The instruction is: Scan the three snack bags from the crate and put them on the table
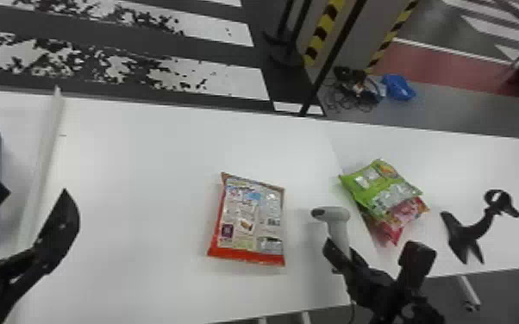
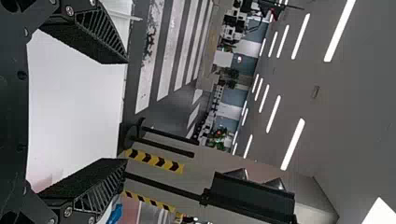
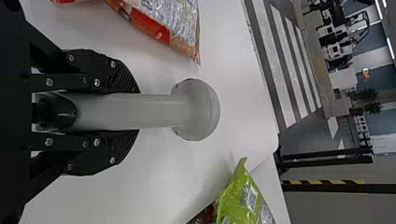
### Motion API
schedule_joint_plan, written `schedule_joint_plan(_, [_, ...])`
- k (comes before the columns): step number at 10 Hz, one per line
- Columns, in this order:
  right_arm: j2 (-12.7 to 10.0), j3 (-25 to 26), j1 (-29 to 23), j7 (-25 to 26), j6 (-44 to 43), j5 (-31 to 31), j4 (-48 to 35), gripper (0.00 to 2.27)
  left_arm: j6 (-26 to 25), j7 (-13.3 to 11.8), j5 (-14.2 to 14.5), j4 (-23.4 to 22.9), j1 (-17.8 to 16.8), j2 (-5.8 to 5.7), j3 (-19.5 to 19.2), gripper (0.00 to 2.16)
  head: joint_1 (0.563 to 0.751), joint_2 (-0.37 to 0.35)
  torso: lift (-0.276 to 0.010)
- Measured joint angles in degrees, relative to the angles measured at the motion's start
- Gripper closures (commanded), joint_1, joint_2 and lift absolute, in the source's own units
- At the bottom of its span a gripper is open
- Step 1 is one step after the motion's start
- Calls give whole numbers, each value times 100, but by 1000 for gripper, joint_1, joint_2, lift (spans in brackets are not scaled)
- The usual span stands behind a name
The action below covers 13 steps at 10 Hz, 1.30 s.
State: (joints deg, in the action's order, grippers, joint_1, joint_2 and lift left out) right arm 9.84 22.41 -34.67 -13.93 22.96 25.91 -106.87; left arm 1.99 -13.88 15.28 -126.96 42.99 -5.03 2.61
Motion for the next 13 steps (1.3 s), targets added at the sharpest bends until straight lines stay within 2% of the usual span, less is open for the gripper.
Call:
schedule_joint_plan(1, [12, 14, 143, -5, -5, -97, 192, 2162, -17, -1, 1, -5, -9, -6, 3, 137, 695, -350, -94])
schedule_joint_plan(2, [33, 17, 226, -5, -22, -160, 298, 1943, -32, -1, 1, -16, -10, -7, 4, 137, 695, -350, -94])
schedule_joint_plan(4, [67, 13, 288, -5, -104, -245, 388, -2, -66, -1, 1, -33, -16, -7, 14, 137, 695, -350, -94])
schedule_joint_plan(7, [124, 38, 282, -4, -207, -373, 318, 70, -215, -1, -13, -68, -36, -7, 37, 137, 695, -350, -94])
schedule_joint_plan(9, [126, 149, -19, -128, -284, -199, -230, 76, -260, 6, -16, -104, -36, -13, 38, 137, 695, -350, -94])
schedule_joint_plan(10, [121, 264, -205, -489, 85, 26, -699, 76, -265, 8, -17, -110, -36, -16, 35, 137, 695, -350, -94])
schedule_joint_plan(11, [102, 410, -277, -923, 844, 280, -1148, 80, -265, 8, -20, -113, -36, -16, 38, 137, 695, -350, -94])
schedule_joint_plan(12, [96, 498, -264, -1262, 1584, 453, -1481, 87, -266, 5, -25, -121, -34, -16, 44, 137, 695, -316, -94])
schedule_joint_plan(13, [96, 504, -183, -1537, 1923, 467, -1624, 87, -266, 4, -33, -134, -22, -22, 46, 137, 695, -298, -94])
